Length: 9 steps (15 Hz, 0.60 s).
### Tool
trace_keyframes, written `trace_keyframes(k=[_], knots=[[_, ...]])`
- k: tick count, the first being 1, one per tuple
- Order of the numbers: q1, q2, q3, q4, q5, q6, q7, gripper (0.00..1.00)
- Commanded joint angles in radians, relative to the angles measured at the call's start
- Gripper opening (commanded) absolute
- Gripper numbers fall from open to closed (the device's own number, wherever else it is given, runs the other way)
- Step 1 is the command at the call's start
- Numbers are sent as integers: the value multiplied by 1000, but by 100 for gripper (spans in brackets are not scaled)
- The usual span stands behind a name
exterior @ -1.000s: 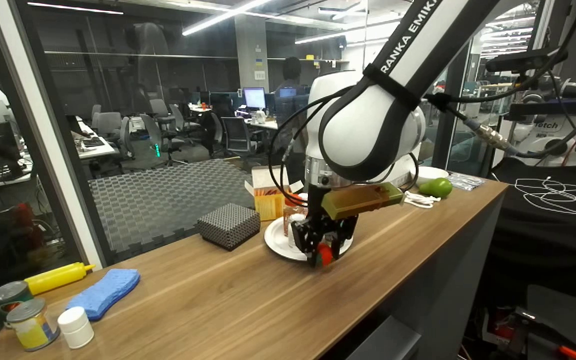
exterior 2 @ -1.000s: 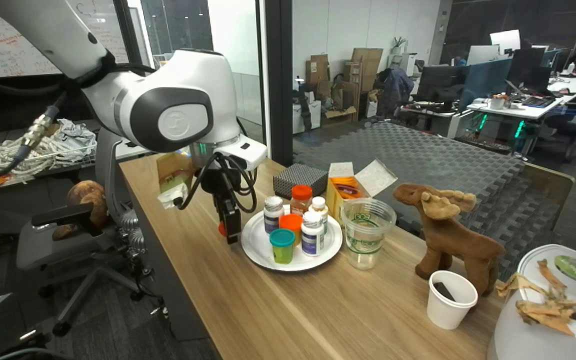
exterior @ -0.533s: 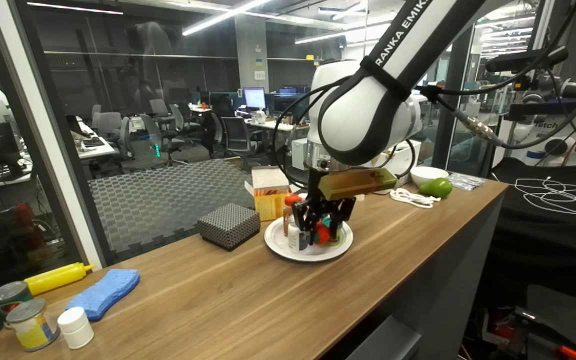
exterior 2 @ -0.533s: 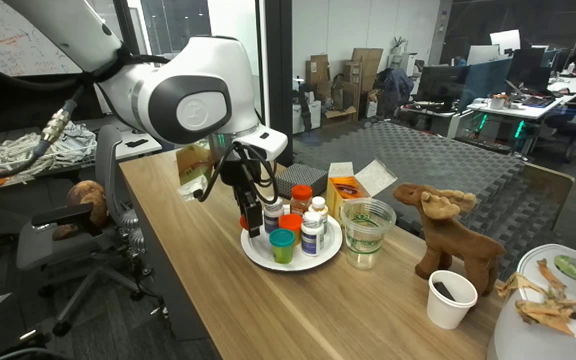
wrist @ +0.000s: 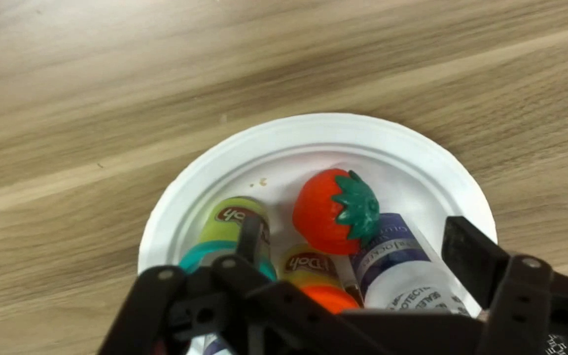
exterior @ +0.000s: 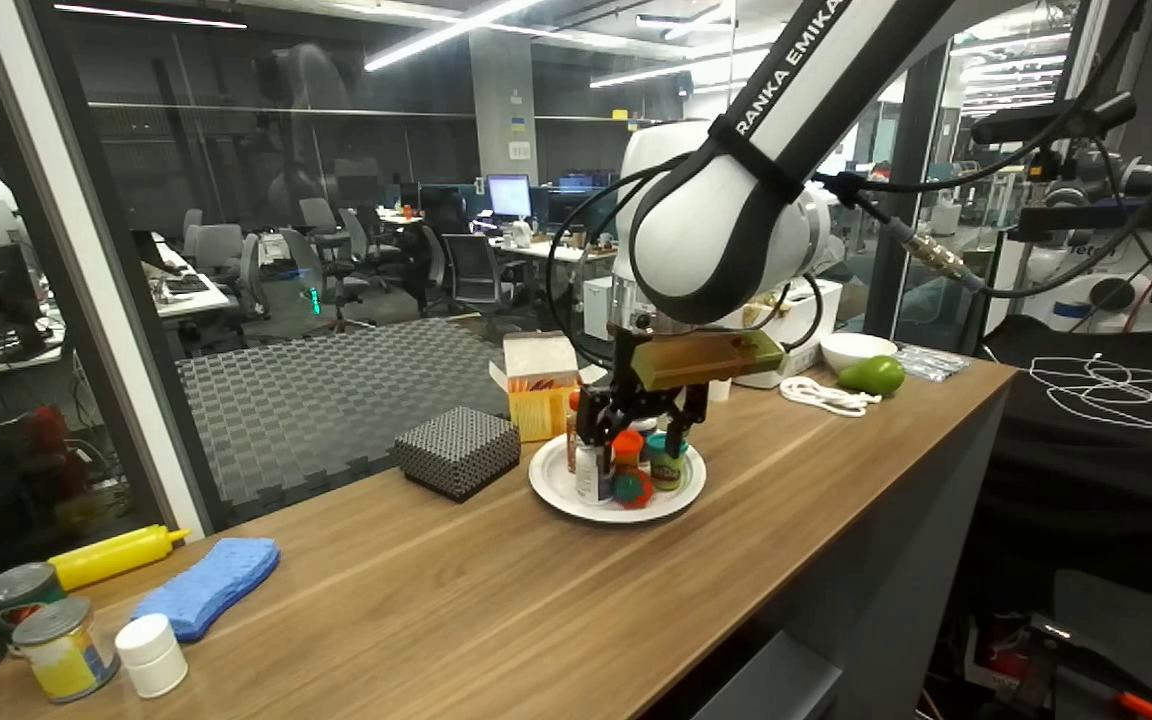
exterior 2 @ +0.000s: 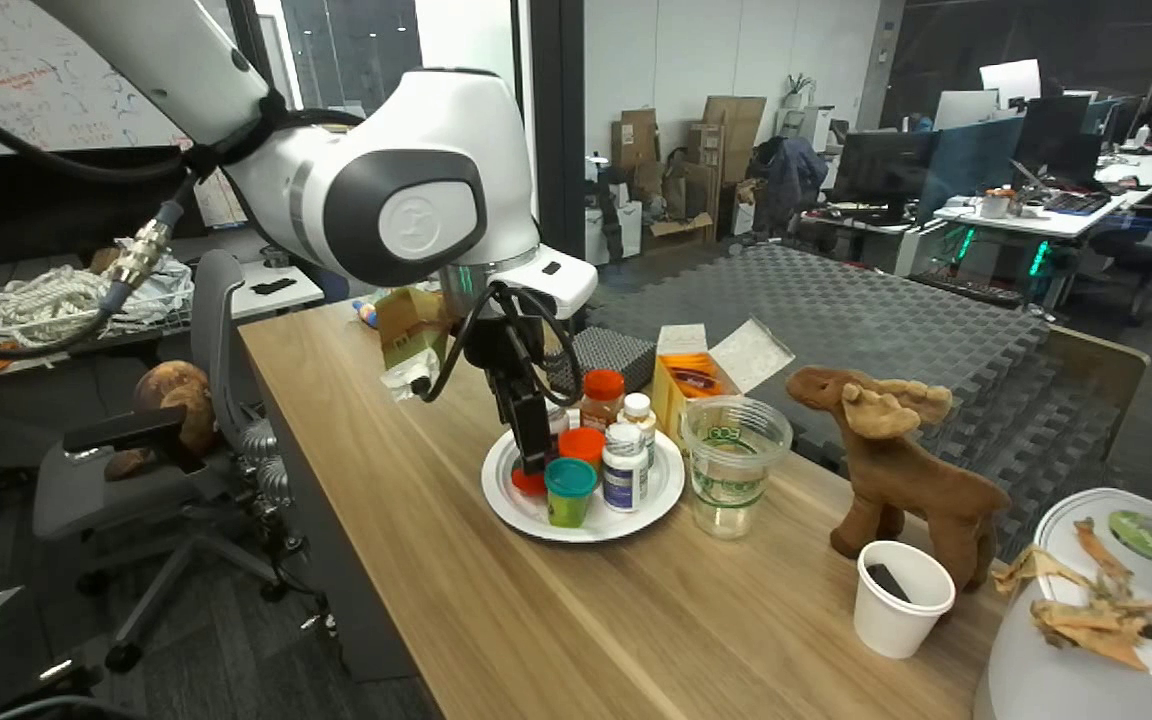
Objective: Place the containers and orange toy on the white plate
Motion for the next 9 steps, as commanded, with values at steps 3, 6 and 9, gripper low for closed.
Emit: trace_keyframes(k=[3, 6, 9], knots=[[22, -67, -9, -37, -30, -10, 28, 100], [44, -147, -25, -62, -98, -125, 71, 100], [31, -250, 1, -65, -166, -299, 77, 100]])
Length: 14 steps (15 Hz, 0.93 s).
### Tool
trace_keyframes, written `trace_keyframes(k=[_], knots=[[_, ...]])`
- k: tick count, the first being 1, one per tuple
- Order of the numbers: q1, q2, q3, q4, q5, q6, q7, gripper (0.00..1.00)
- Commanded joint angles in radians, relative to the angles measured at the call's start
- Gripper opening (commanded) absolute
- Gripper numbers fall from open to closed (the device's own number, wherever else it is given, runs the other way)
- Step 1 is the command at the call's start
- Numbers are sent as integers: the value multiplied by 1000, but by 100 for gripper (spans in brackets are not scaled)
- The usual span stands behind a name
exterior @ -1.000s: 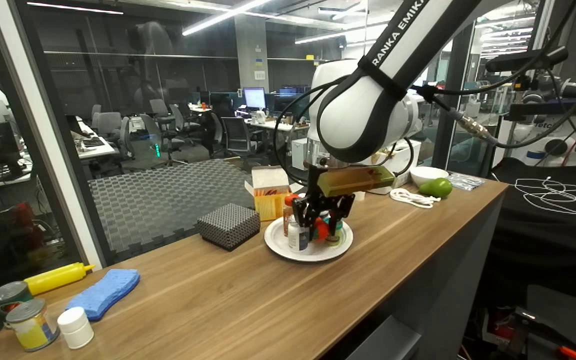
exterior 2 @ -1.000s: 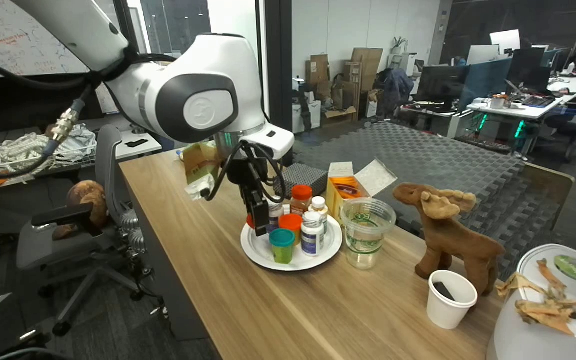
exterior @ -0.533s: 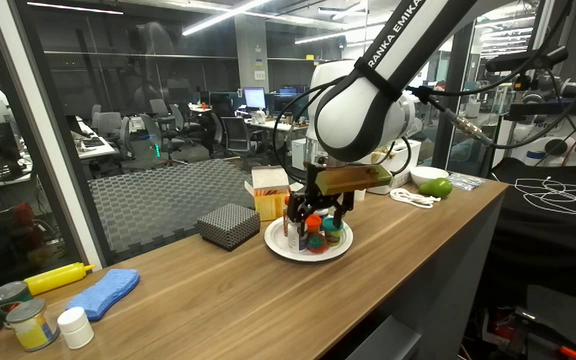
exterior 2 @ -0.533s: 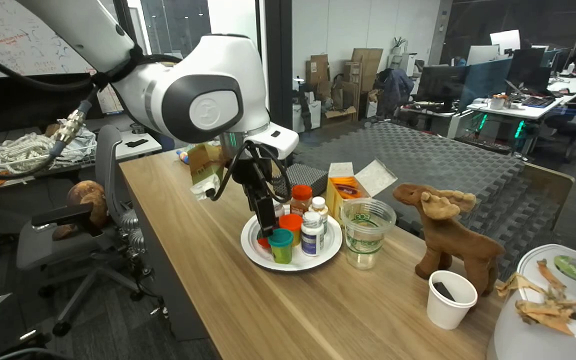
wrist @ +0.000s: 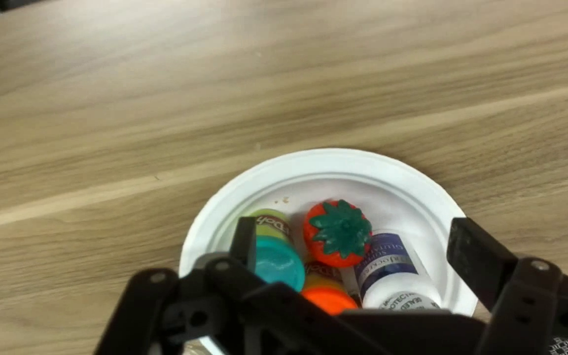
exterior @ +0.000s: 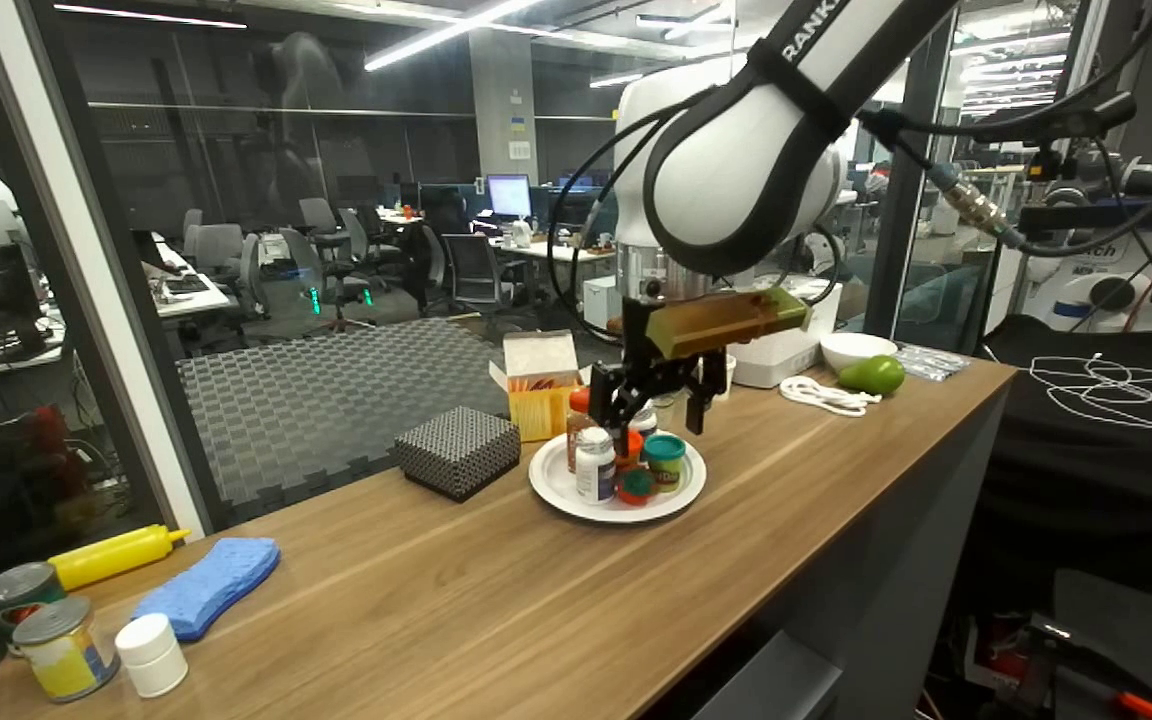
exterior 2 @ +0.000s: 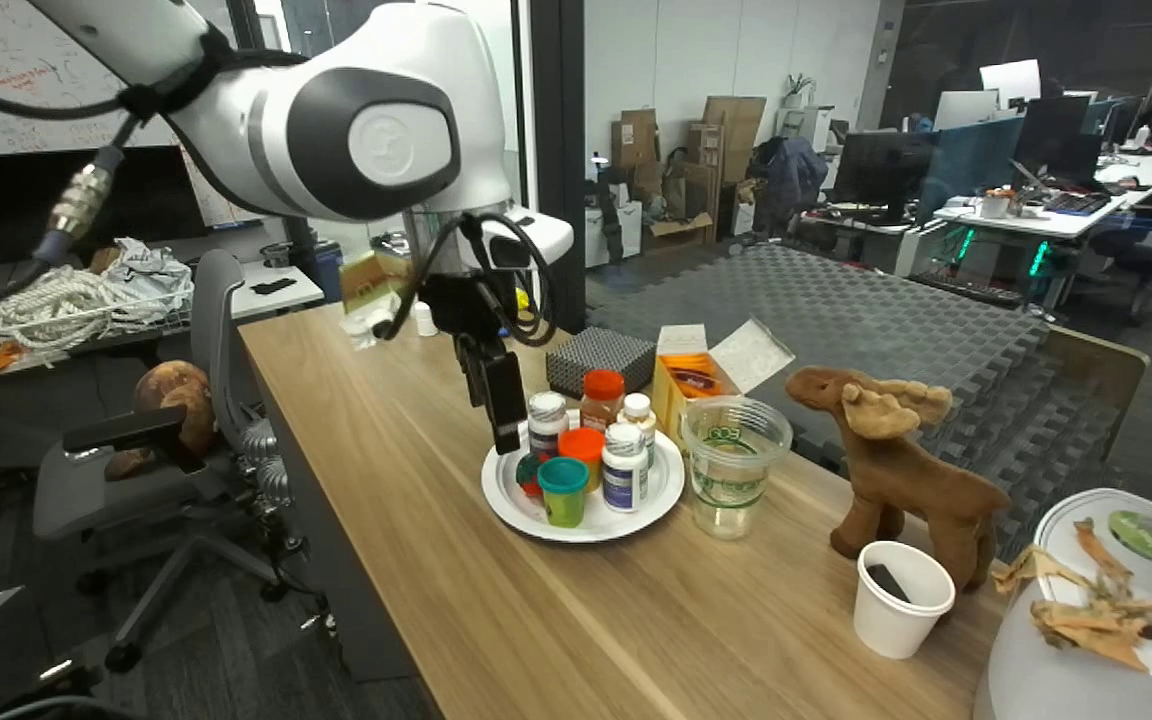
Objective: Place the containers and orange toy on the white plate
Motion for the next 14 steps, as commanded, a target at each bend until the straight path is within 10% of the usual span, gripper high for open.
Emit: trace_keyframes(k=[1, 8, 14], knots=[[0, -167, 18, -27, -76, -208, 16, 100], [-30, -366, 104, -9, -25, -563, -95, 100], [-39, -396, 145, -15, 5, -620, -125, 100]])
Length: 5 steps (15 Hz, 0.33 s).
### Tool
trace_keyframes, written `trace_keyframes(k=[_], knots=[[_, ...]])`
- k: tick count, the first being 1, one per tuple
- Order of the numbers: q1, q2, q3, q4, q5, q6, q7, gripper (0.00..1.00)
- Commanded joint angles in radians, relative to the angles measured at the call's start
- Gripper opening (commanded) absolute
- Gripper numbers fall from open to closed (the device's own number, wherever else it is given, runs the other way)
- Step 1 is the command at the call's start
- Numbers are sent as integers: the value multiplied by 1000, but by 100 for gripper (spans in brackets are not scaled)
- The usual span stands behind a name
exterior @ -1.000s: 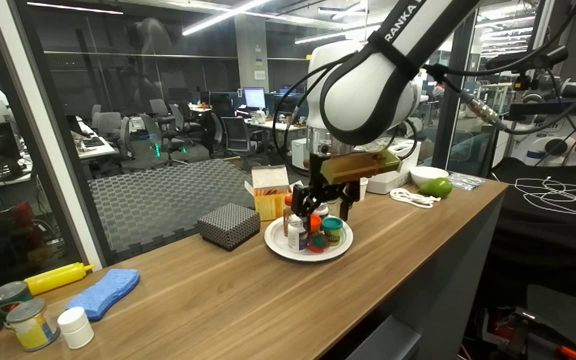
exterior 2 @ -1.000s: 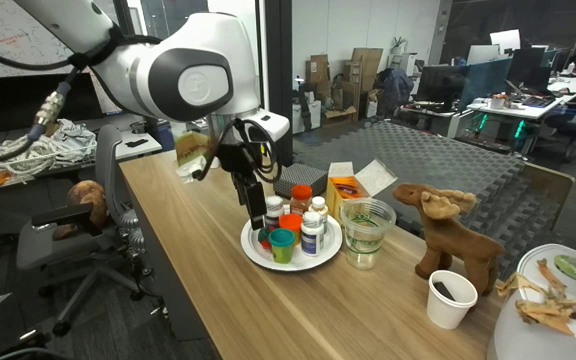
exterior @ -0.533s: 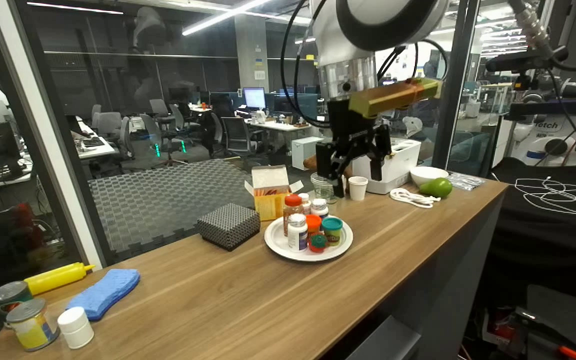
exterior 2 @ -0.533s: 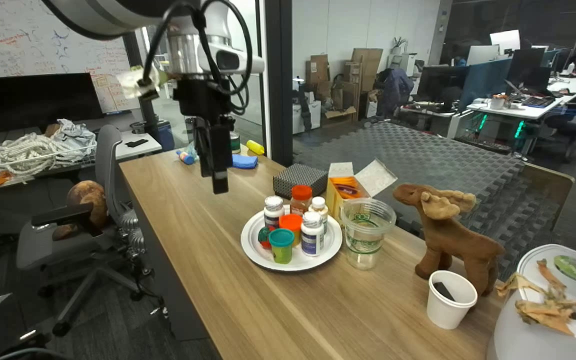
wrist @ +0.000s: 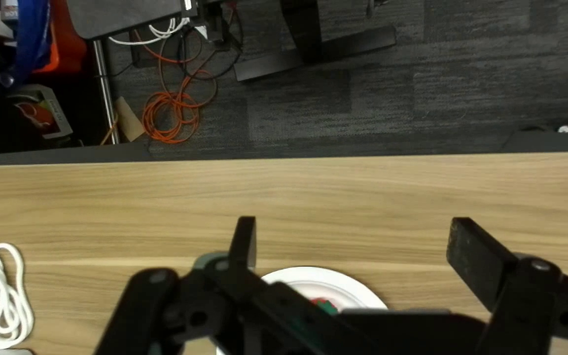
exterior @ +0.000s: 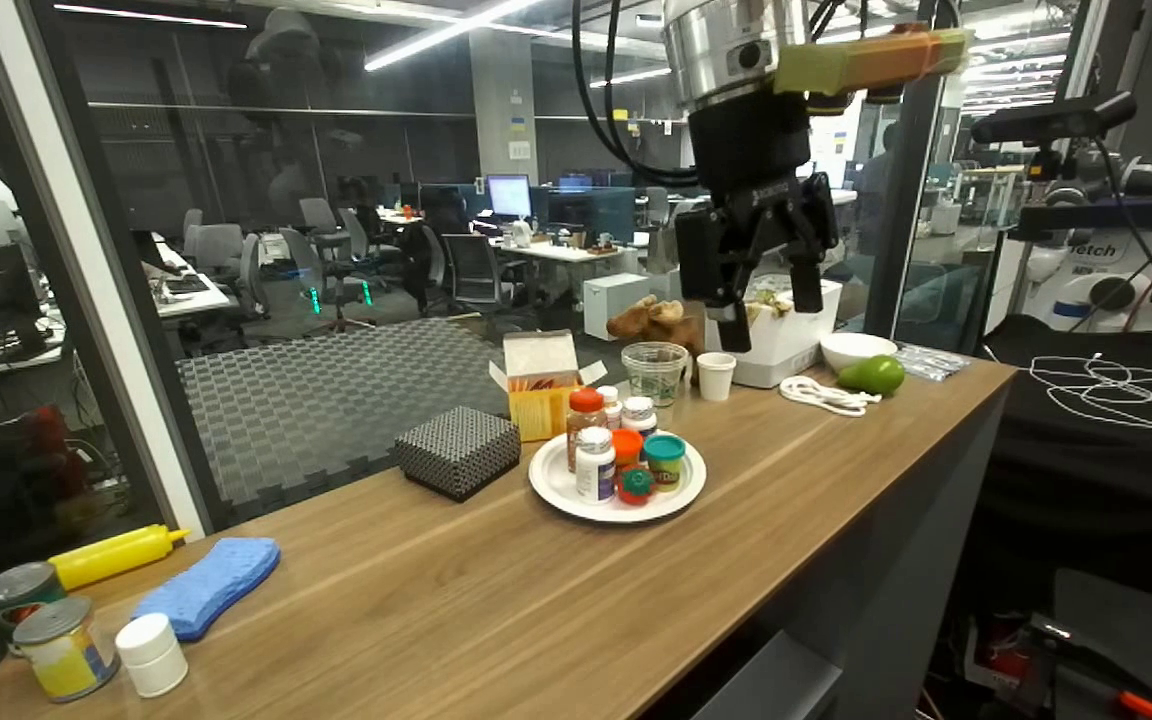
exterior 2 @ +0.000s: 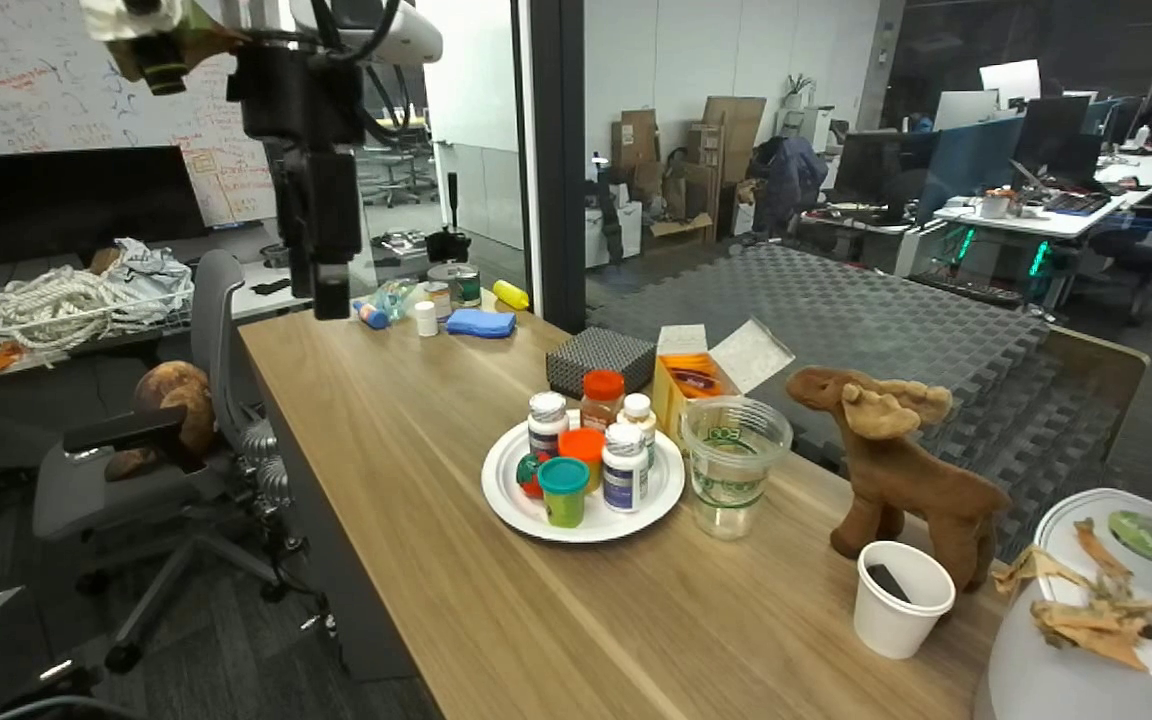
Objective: Place the containers and orange toy on the white plate
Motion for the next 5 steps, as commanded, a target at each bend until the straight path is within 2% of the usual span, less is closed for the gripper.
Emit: trace_keyframes(k=[1, 5], knots=[[-27, -11, 28, -6, 17, -5, -17, 100], [-28, -26, 29, -19, 27, -6, -32, 100]])
